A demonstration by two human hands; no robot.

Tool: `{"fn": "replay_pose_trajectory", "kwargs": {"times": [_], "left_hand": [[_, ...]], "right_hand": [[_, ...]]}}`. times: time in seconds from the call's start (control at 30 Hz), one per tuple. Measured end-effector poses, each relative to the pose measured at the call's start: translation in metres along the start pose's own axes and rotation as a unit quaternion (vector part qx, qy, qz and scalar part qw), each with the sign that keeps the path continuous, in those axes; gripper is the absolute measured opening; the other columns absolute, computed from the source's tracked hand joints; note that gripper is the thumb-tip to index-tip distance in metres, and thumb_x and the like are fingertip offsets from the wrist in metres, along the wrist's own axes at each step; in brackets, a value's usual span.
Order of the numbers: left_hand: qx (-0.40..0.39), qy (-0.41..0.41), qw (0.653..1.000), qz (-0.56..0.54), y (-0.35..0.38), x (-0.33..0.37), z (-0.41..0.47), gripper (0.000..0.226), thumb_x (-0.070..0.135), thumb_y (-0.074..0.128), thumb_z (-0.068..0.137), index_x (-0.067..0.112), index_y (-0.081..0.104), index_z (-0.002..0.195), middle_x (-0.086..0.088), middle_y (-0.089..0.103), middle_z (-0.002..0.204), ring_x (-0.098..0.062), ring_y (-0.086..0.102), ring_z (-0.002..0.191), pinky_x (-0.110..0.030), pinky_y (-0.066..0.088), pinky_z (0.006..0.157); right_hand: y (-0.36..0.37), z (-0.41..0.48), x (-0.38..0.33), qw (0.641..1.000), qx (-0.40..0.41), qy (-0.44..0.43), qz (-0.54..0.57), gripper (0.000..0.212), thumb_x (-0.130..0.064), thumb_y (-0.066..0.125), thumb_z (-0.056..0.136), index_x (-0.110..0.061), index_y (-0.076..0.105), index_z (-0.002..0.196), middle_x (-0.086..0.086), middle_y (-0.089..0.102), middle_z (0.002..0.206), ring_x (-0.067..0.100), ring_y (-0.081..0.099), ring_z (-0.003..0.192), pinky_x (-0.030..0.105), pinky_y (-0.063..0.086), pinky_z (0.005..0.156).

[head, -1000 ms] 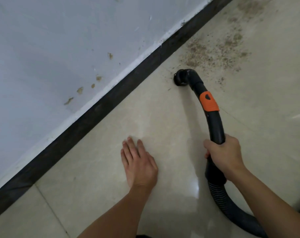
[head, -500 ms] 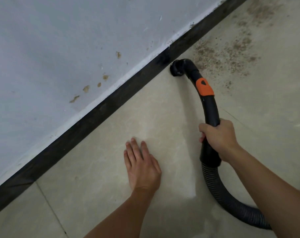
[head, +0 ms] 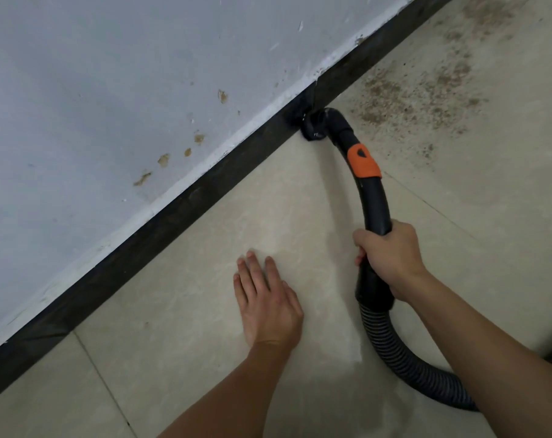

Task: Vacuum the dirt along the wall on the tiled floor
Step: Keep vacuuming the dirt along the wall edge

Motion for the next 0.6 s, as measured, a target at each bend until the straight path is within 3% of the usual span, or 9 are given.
{"fn": "replay_pose_trajectory", "kwargs": {"times": [0.17,0.3,0.43,0.53,0.6], "left_hand": [[-0.009,0.001,1.000,0.003,-0.001,0.000,0.000,0.056,0.030,0.032,0.094,0.003,0.043,0.142,-0.025,0.028,0.154,-0.041,0.025,0.143,-0.049,0.014,0.115],[-0.016,-0.002,1.000,0.005,-0.001,0.000,0.000,0.056,0.031,0.030,0.094,0.004,0.042,0.143,-0.024,0.028,0.154,-0.041,0.025,0.143,-0.048,0.012,0.115],[-0.023,-0.007,1.000,0.008,0.000,-0.001,0.001,0.058,0.032,0.028,0.095,0.004,0.041,0.144,-0.024,0.027,0.154,-0.040,0.023,0.144,-0.048,0.012,0.116],[-0.025,-0.012,1.000,0.011,-0.002,-0.002,0.000,0.061,0.035,0.022,0.096,0.006,0.034,0.148,-0.023,0.020,0.157,-0.038,0.016,0.146,-0.047,0.010,0.120],[-0.025,-0.017,1.000,0.008,-0.003,-0.006,0.001,0.062,0.036,0.020,0.096,0.006,0.031,0.149,-0.022,0.017,0.158,-0.037,0.012,0.147,-0.046,0.007,0.120]], "right_hand": [[-0.010,-0.027,0.022,0.995,-0.056,-0.013,-0.083,0.009,-0.004,0.067,0.077,-0.003,0.059,0.074,0.011,0.062,0.050,0.017,0.058,0.041,0.034,0.049,0.053],[-0.007,-0.013,0.011,0.999,-0.024,-0.009,-0.039,0.009,-0.006,0.069,0.076,-0.006,0.059,0.078,0.011,0.061,0.054,0.021,0.061,0.045,0.038,0.053,0.057],[-0.005,-0.027,0.017,0.993,-0.068,-0.028,-0.089,0.011,-0.008,0.069,0.074,-0.009,0.058,0.073,0.011,0.064,0.051,0.026,0.063,0.047,0.041,0.055,0.056],[-0.020,-0.045,0.029,0.980,-0.104,-0.038,-0.166,0.013,-0.013,0.069,0.073,-0.013,0.057,0.071,0.010,0.066,0.052,0.021,0.063,0.046,0.035,0.052,0.057],[-0.037,-0.053,0.039,0.982,-0.083,-0.037,-0.163,0.013,-0.013,0.069,0.075,-0.013,0.057,0.072,0.010,0.066,0.053,0.017,0.061,0.043,0.034,0.051,0.056]]}}
Point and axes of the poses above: each hand's wrist, its own z-axis towards the middle knuckle, its own y-axis out of the palm, x = y × z, the point moved 4 cm from there along z, towards the middle knuckle
